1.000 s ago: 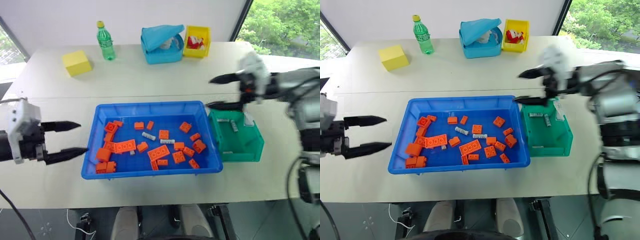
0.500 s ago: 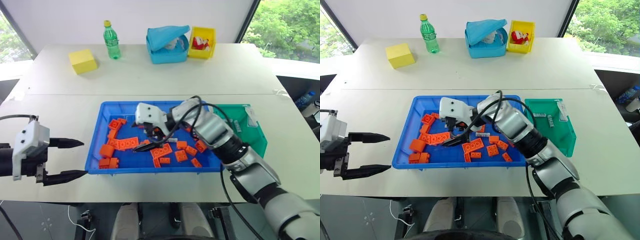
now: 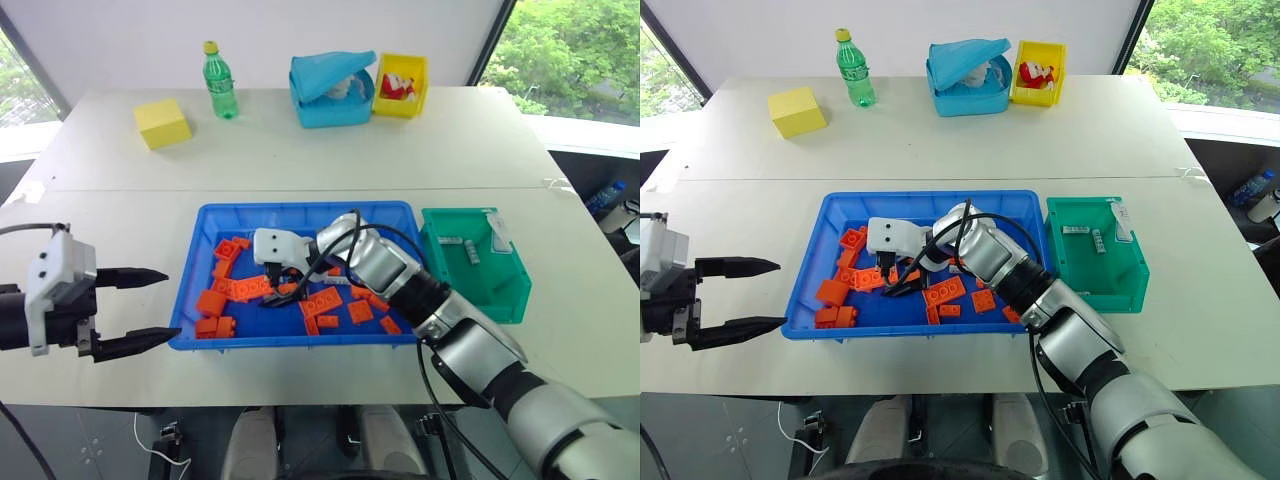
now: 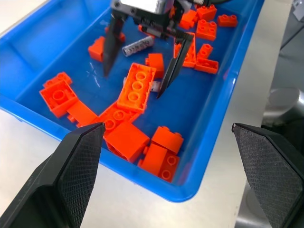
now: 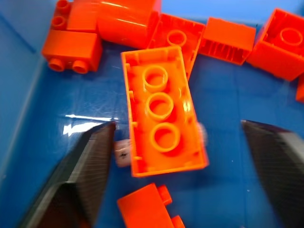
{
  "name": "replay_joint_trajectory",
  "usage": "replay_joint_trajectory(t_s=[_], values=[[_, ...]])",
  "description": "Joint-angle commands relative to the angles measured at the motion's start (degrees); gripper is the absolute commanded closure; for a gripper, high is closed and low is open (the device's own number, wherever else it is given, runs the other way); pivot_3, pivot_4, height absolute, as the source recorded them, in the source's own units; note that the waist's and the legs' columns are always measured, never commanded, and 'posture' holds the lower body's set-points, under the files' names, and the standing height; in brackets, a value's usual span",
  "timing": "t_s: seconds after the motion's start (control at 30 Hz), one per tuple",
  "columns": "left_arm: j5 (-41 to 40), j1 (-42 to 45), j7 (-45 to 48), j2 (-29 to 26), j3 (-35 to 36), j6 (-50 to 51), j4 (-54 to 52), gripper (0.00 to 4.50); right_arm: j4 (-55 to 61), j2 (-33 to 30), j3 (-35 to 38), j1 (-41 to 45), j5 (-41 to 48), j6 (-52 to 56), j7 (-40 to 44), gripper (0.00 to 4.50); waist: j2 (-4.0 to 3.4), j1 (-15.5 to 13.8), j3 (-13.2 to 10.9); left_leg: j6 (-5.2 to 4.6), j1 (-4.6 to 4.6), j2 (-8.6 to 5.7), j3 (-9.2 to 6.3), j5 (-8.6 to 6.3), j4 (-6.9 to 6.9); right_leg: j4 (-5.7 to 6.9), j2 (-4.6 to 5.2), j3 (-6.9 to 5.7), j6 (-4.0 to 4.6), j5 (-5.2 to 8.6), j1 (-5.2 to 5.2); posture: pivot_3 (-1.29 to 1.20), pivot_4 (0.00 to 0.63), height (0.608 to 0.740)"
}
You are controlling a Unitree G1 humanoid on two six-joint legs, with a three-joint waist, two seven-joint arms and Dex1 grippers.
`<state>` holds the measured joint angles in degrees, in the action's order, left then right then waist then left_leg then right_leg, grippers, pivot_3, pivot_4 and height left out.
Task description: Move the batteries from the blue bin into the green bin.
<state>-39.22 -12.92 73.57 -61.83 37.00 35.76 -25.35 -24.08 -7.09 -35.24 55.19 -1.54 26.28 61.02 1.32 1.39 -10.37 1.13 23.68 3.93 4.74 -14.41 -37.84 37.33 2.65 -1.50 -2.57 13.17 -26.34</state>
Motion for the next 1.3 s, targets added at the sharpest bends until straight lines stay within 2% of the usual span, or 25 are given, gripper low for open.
replay_joint_trajectory(t_s=[0.03,0.1,0.3,0.57,0.63,0.73,1.07,1.3], values=[[-0.55,0.97,-0.3,-0.05,1.26,-0.23,0.33,0.0,1.14,1.87,3.63,2.75,2.07,1.81,0.86,2.45,0.0,-0.02,0.0,0.0,0.0,0.0,0.0,0.0,0.0,0.0,0.0,0.0,0.0,0.0,0.0,0.0,0.15,0.736],[-0.41,1.46,-0.29,-0.2,0.82,-0.51,0.91,0.0,1.62,2.67,5.15,3.32,3.14,3.77,0.97,3.32,0.0,-0.08,0.0,0.0,0.0,0.0,-0.01,0.0,0.0,0.0,0.01,-0.01,0.01,0.0,0.01,0.0,0.15,0.736],[0.43,3.63,-0.39,-0.5,-1.16,-1.59,2.73,0.0,-0.56,4.6,7.44,5.33,3.34,3.87,-0.12,3.32,-0.01,-0.17,0.0,0.0,0.0,0.0,-0.01,0.0,0.0,0.0,0.02,-0.02,0.06,0.03,0.01,0.0,0.15,0.736],[0.36,6.84,-1.77,0.13,-4.36,-1.98,3.28,0.0,-14.58,9.32,8.56,9.72,-0.26,-5.2,-6.33,3.32,0.0,0.1,0.0,0.0,0.0,0.0,-0.01,0.0,0.01,0.0,0.02,-0.02,0.04,0.02,0.0,0.0,0.15,0.736],[0.0,7.34,-2.13,0.26,-4.87,-1.79,3.03,0.0,-16.56,9.99,8.69,10.52,-0.52,-5.92,-5.93,2.28,0.01,0.49,0.0,0.0,0.01,0.0,-0.01,0.0,0.01,0.0,0.02,-0.02,0.0,0.0,0.0,0.0,0.15,0.736],[-0.35,7.93,-2.27,0.28,-5.23,-1.55,2.85,0.0,-15.99,9.24,8.9,11.0,-0.62,-5.86,-4.52,0.97,0.01,0.88,0.0,0.0,0.02,0.0,-0.05,0.0,0.02,0.0,0.02,-0.03,-0.01,-0.01,0.01,0.0,0.15,0.736],[-0.4,8.43,-1.68,-0.04,-6.09,-1.93,3.2,0.0,2.4,-2.27,6.8,2.26,1.59,0.6,7.77,0.97,0.01,1.0,0.0,0.0,0.05,0.0,-0.12,0.0,0.02,0.0,0.02,-0.09,-0.02,-0.01,0.02,0.0,0.15,0.736],[0.3,9.0,-0.88,-0.72,-6.18,-2.27,4.17,0.0,-1.01,-1.3,5.95,-1.68,-0.77,-7.89,5.03,0.97,0.0,1.27,0.0,0.0,0.04,0.01,-0.13,0.0,0.03,0.04,-0.05,-0.08,-0.02,-0.01,-0.02,0.0,0.15,0.736]])
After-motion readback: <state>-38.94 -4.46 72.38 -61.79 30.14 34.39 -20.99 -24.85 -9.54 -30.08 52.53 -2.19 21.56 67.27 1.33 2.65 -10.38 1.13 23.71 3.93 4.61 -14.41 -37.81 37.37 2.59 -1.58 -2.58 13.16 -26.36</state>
